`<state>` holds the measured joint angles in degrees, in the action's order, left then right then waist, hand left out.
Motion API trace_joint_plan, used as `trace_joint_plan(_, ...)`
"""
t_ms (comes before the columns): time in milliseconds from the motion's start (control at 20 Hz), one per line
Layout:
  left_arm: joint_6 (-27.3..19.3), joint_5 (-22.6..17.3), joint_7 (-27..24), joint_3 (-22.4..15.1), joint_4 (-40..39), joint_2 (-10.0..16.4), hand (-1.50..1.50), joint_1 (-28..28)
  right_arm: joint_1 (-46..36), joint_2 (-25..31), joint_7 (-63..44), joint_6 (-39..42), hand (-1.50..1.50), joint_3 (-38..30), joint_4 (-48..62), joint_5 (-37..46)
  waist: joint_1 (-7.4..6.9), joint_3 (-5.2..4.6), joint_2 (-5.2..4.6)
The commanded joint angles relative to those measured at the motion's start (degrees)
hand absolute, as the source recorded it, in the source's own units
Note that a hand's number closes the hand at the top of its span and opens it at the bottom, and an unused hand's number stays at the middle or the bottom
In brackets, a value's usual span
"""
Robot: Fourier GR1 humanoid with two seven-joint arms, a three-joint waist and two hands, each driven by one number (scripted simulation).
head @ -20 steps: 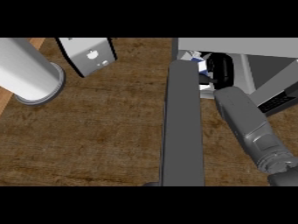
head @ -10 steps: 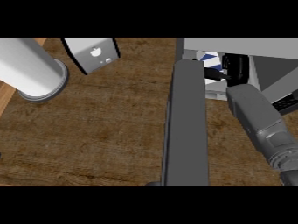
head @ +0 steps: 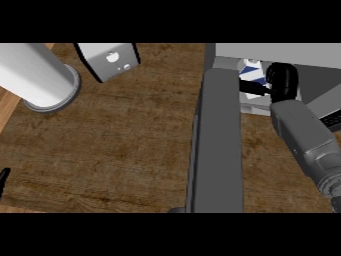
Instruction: Pick up the milk, place it into the microwave and close the microwave
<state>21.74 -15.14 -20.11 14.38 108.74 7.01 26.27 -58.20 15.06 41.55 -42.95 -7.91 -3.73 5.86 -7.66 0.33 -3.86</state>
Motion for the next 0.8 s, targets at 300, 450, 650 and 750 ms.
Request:
trace_joint_plan(300, -0.1, -0.1, 1.4, 0.0, -1.0, 0.7, -1.50, -1.9, 0.3, -0.6, -0.2, -3.3, -1.50, 2.9, 1.4, 3.3, -1.40, 0.10, -0.29)
trace_joint_plan(450, -0.5, 0.6, 0.9, 0.2, -3.1, 0.9, -1.50, -4.5, -0.5, -1.6, -0.6, -4.5, -1.50, 2.4, 0.5, 2.9, -0.88, 0.04, -0.31)
trace_joint_plan(650, -0.8, 1.5, -0.6, 0.3, -4.2, 0.3, -1.50, -4.2, -1.5, -1.9, -0.7, -4.5, -1.50, 2.7, -0.1, 3.4, -1.46, -0.01, -0.21)
trace_joint_plan(750, -0.8, 2.3, -0.6, -0.6, -3.7, -0.2, -1.50, -3.6, 0.8, -4.1, 1.1, -6.4, -1.50, 2.9, -0.3, 3.7, -0.99, 0.06, 0.03)
